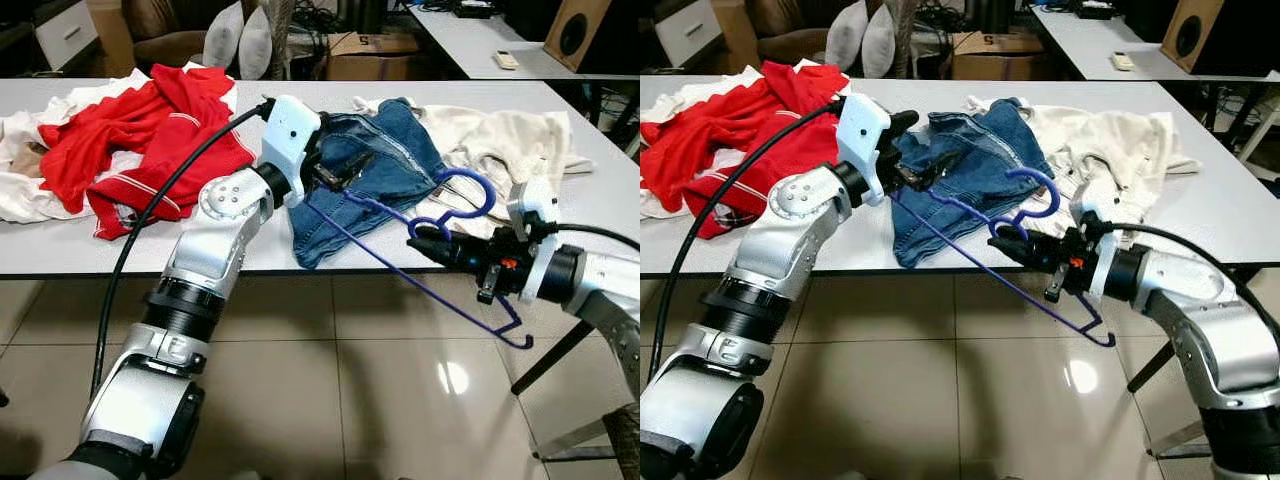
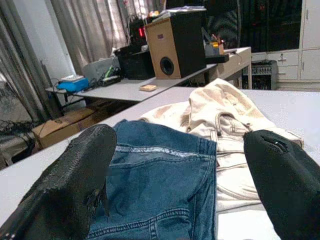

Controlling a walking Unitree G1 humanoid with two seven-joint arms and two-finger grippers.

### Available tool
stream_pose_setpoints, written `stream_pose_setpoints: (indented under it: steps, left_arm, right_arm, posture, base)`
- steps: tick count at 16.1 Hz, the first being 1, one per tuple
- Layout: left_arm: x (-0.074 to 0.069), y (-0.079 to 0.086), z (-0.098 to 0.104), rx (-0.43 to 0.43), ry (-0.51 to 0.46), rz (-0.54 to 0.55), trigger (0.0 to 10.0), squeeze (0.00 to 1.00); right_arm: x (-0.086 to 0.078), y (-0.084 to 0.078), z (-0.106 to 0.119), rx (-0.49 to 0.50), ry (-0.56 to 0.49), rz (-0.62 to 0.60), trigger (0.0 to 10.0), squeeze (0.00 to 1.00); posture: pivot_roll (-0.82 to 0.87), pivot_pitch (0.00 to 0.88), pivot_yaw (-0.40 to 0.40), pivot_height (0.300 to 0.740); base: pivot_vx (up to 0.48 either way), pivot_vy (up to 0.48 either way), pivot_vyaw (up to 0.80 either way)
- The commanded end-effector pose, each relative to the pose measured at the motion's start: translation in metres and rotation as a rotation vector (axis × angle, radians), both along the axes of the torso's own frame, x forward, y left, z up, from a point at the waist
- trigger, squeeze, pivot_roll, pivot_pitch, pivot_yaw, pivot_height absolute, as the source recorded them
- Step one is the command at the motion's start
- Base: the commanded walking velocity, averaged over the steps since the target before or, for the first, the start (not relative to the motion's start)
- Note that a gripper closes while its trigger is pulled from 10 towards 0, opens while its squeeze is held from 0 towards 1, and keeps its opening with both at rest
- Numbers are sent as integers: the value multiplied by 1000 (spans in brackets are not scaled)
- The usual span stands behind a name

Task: Hang hanger

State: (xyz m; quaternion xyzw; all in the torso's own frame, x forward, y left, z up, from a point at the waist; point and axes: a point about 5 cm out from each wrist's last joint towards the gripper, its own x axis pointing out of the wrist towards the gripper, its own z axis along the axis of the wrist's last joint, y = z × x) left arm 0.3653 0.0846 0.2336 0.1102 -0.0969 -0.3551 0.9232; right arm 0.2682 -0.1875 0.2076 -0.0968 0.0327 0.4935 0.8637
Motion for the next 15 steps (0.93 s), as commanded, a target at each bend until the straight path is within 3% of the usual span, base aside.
stream_pose_setpoints:
  steps: [1,10,15]
  left_arm:
    - [5,28,-24,55,91,117,10000,0]
    - [-2,44,-44,116,130,147,10000,0]
    - [-3,46,-44,121,133,154,10000,0]
  right_arm:
    - [-2,-2,21,12,-113,35,10000,0]
    - [0,-7,24,-19,-126,31,10000,0]
    - [-1,-9,24,-30,-128,33,10000,0]
  posture:
    - [-121,0,5,740]
    - [-122,0,-5,740]
    - [-127,0,-4,740]
  base:
    - [0,0,0]
    - [0,0,0]
    - [0,0,0]
